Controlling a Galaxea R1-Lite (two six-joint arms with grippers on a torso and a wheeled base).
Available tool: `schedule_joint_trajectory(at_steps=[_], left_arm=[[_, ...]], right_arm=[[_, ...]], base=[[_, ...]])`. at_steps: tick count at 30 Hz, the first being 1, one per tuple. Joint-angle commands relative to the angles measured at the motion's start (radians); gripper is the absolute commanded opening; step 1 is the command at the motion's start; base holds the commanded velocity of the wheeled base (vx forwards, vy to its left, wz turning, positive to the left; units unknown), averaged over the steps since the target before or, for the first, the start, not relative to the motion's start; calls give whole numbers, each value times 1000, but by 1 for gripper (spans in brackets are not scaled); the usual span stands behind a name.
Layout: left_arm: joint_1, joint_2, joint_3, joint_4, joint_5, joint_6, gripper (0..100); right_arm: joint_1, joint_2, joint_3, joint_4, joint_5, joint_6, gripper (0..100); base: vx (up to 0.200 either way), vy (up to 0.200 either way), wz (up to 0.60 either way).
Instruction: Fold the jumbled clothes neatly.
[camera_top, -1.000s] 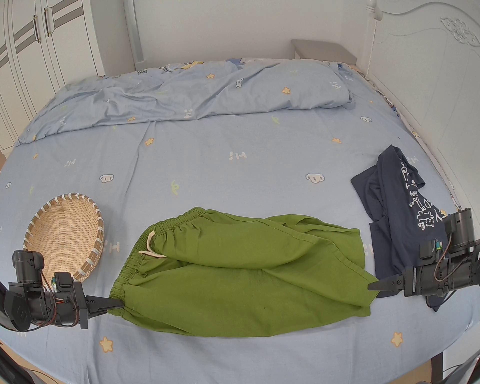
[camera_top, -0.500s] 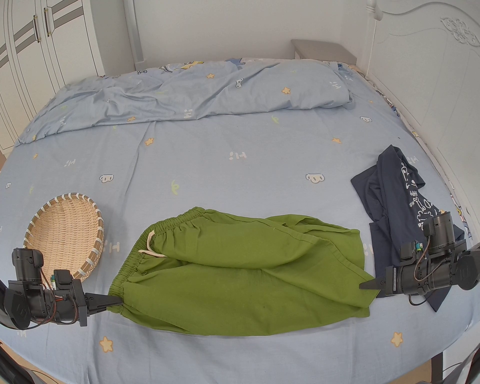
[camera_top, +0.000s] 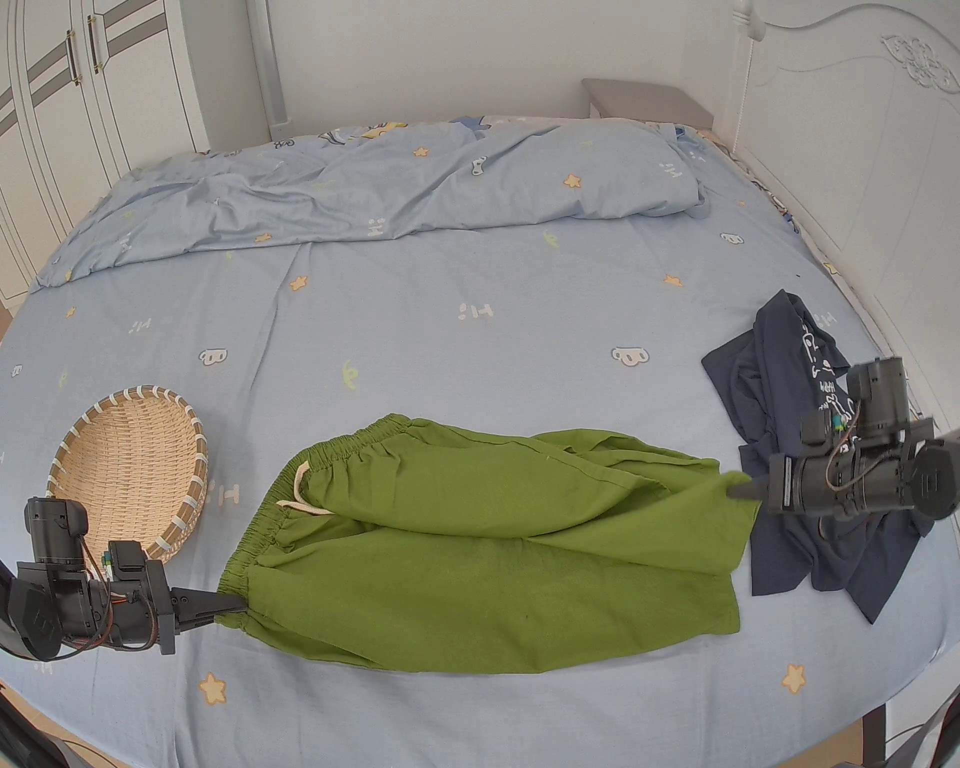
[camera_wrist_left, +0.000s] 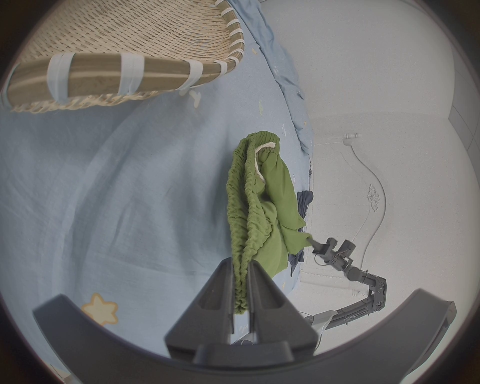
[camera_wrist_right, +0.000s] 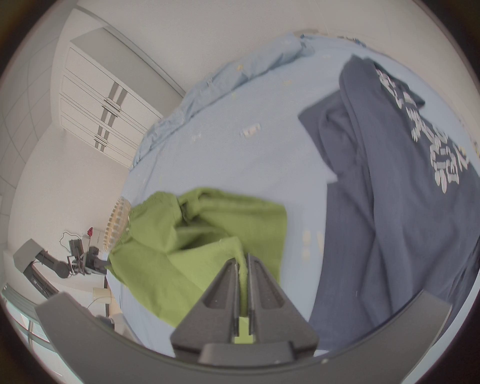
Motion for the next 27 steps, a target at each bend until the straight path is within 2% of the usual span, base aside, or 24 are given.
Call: schedule_joint_trajectory(at_steps=[1, 8, 14, 15, 22, 27], left_arm=[[3, -3, 5, -1, 0, 2, 0], [10, 2, 5, -1, 0, 16, 0], [10, 8, 7, 1, 0, 36, 0], [9, 8, 7, 1, 0, 36, 0], [9, 8, 10, 1, 0, 36, 0], [7, 18, 10, -1, 0, 37, 0]], right_arm=[[-1, 34, -351, 143, -27, -1, 0], [-25, 191, -694, 242, -27, 1, 0], [-32, 260, -809, 289, -29, 10, 0], [-32, 269, -814, 295, -29, 11, 100], [-33, 289, -805, 298, -29, 22, 100], [-65, 238, -771, 321, -21, 24, 100]], base=[[0, 0, 0], [0, 0, 0], [0, 0, 0], [0, 0, 0], [0, 0, 0], [0, 0, 0]])
